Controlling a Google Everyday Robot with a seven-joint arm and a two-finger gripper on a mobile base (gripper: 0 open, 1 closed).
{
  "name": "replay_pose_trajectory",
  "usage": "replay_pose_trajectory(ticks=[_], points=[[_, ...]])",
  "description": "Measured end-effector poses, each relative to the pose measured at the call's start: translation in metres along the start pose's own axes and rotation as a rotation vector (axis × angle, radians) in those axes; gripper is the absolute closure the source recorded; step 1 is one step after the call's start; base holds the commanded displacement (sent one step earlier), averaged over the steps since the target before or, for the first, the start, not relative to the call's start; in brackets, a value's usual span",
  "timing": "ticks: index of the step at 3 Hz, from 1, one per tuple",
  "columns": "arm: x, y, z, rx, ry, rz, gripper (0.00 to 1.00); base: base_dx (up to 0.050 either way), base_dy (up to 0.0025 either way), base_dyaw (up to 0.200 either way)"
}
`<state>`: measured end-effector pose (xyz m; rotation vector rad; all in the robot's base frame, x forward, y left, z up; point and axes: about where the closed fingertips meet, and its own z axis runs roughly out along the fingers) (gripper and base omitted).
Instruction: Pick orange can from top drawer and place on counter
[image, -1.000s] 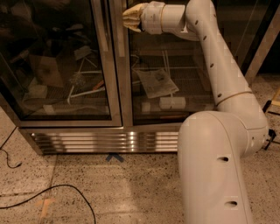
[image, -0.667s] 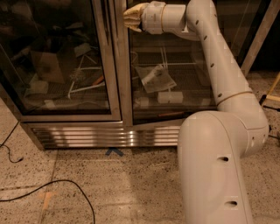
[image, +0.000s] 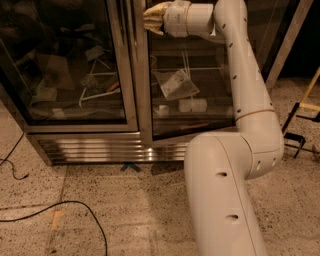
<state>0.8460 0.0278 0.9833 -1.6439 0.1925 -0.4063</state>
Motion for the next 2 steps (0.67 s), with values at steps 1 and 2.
replay_pose_trajectory(ticks=[1, 2], points=[[0.0028, 0.0005, -0.0019, 0.0, 0.0, 0.0, 1.0, 0.0, 0.0, 0.0], [0.005, 0.0045, -0.0048, 0.0, 0.001, 0.0, 1.0, 0.0, 0.0, 0.0]])
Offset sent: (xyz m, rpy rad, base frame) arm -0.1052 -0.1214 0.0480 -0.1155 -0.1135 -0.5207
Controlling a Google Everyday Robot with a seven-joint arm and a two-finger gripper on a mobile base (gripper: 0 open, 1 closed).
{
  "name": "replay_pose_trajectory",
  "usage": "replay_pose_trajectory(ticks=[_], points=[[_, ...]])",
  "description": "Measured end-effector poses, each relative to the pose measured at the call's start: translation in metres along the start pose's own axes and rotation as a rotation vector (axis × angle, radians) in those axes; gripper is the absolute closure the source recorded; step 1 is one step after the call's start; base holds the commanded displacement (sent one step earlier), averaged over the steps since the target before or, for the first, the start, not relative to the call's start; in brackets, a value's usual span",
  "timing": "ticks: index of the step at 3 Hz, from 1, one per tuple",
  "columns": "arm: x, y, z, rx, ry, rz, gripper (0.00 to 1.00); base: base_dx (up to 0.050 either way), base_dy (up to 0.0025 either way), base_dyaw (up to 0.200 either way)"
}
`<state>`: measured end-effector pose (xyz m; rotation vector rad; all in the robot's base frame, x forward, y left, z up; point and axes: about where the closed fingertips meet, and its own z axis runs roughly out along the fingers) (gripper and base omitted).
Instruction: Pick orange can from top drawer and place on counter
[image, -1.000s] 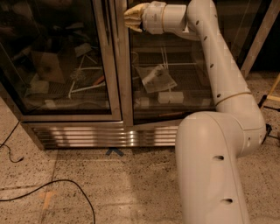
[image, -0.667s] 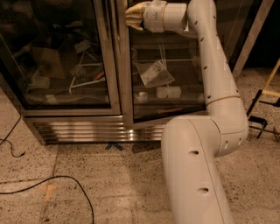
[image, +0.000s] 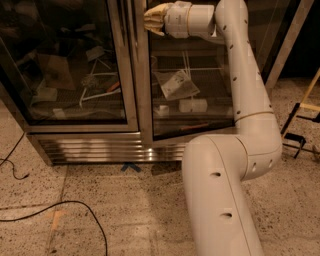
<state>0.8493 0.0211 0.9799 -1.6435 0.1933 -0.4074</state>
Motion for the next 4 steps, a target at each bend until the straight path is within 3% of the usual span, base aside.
replay_pose_trajectory(ticks=[4], points=[[0.008, 0.0102, 0.0034, 0.001, 0.003, 0.0, 1.0, 0.0, 0.0, 0.0]])
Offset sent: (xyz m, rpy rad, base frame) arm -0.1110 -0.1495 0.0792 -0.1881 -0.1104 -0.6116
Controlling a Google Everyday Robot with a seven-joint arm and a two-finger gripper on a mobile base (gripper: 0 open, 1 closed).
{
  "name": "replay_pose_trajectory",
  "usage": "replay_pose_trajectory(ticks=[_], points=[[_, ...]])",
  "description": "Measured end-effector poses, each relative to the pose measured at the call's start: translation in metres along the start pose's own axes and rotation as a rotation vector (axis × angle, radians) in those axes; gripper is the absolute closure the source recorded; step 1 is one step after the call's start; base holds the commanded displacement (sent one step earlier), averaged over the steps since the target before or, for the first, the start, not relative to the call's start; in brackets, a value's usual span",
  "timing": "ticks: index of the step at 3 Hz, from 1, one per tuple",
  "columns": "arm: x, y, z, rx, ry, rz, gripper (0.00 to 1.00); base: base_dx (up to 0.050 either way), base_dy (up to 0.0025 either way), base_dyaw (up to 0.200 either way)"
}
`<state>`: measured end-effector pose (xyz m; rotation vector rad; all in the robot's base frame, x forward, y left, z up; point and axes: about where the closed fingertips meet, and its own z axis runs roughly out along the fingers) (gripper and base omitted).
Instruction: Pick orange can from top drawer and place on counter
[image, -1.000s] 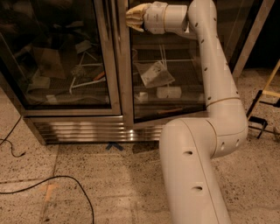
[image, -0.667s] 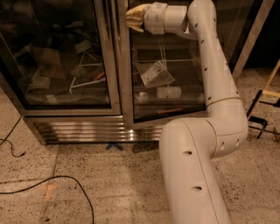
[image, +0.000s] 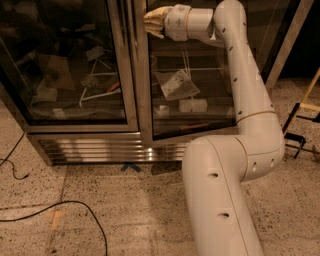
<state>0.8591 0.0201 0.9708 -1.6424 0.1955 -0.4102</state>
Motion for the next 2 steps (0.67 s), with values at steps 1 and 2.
replay_pose_trajectory(ticks=[1, 2], points=[[-0.0067, 0.0033, 0.0, 0.0, 0.001, 0.0, 1.0, 0.0, 0.0, 0.0], [-0.0063, 0.0046, 0.0004, 0.0, 0.002, 0.0, 1.0, 0.0, 0.0, 0.0]])
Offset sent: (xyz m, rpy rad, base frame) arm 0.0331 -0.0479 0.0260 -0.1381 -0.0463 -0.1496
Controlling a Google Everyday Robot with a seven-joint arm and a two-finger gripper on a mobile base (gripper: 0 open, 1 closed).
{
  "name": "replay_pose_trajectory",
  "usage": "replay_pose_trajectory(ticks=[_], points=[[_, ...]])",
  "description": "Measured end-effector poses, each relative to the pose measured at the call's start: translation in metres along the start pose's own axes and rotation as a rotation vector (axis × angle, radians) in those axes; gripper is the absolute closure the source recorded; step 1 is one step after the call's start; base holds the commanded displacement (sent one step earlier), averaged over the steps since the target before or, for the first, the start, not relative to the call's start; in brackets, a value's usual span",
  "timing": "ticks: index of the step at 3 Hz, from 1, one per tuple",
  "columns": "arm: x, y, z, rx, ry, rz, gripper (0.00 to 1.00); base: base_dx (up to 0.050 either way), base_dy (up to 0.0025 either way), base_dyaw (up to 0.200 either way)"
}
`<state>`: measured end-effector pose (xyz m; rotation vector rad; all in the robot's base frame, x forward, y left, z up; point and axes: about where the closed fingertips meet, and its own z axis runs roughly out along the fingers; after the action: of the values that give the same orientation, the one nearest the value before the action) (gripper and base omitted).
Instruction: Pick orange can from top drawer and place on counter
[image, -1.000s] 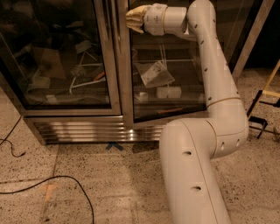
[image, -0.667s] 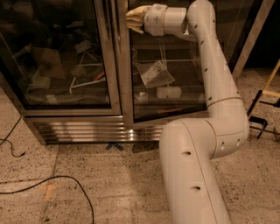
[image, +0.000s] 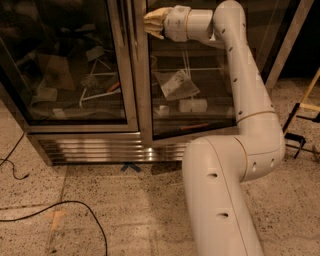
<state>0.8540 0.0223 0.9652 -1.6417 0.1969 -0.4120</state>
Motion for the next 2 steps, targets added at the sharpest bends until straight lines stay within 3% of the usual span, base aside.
replay_pose_trajectory(ticks=[1, 2], points=[[0.0059, 0.0, 0.0009, 0.0, 0.0, 0.0, 1.0, 0.0, 0.0, 0.0], [0.0013, 0.0036, 0.0019, 0.0, 0.003, 0.0, 1.0, 0.0, 0.0, 0.084]])
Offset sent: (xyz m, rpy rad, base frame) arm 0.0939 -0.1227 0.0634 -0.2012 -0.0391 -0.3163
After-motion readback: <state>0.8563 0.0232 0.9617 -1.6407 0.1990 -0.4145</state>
